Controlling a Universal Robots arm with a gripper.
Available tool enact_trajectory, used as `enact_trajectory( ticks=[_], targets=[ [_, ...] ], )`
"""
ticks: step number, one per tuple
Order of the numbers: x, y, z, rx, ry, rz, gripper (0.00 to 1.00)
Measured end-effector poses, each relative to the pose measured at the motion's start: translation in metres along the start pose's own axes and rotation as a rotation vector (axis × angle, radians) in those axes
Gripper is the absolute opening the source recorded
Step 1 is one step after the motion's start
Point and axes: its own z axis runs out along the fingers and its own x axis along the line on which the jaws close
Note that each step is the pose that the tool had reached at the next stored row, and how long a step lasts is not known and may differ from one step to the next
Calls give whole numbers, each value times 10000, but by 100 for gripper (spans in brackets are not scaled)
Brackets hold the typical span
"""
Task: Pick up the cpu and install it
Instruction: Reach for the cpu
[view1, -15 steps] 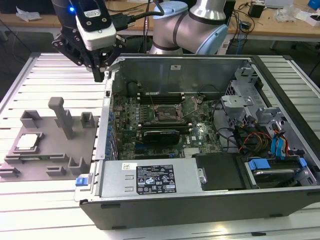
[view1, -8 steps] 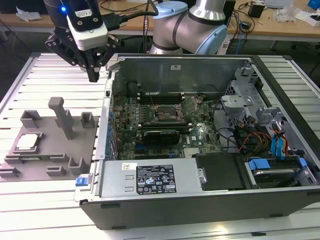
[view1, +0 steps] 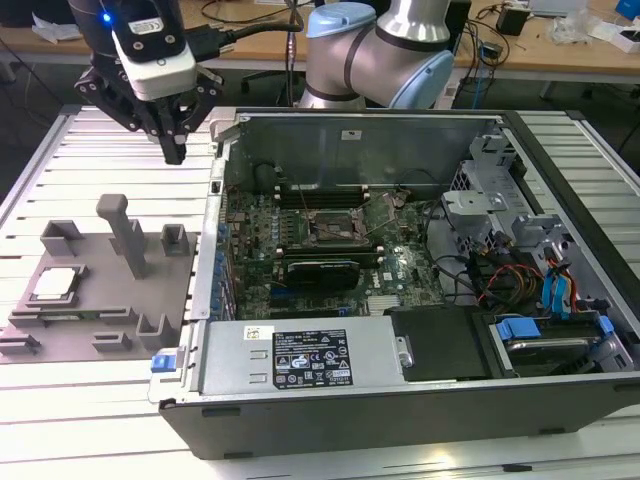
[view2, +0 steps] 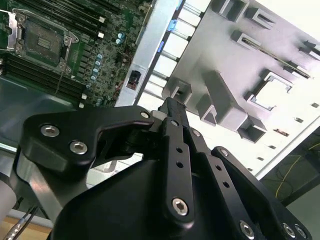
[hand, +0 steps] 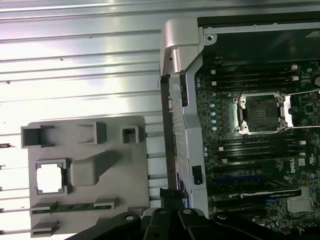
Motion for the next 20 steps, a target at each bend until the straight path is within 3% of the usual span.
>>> enact_trajectory(
  ticks=[20],
  targets=[
    [427, -32, -11, -1, -11, -1, 11]
  ],
)
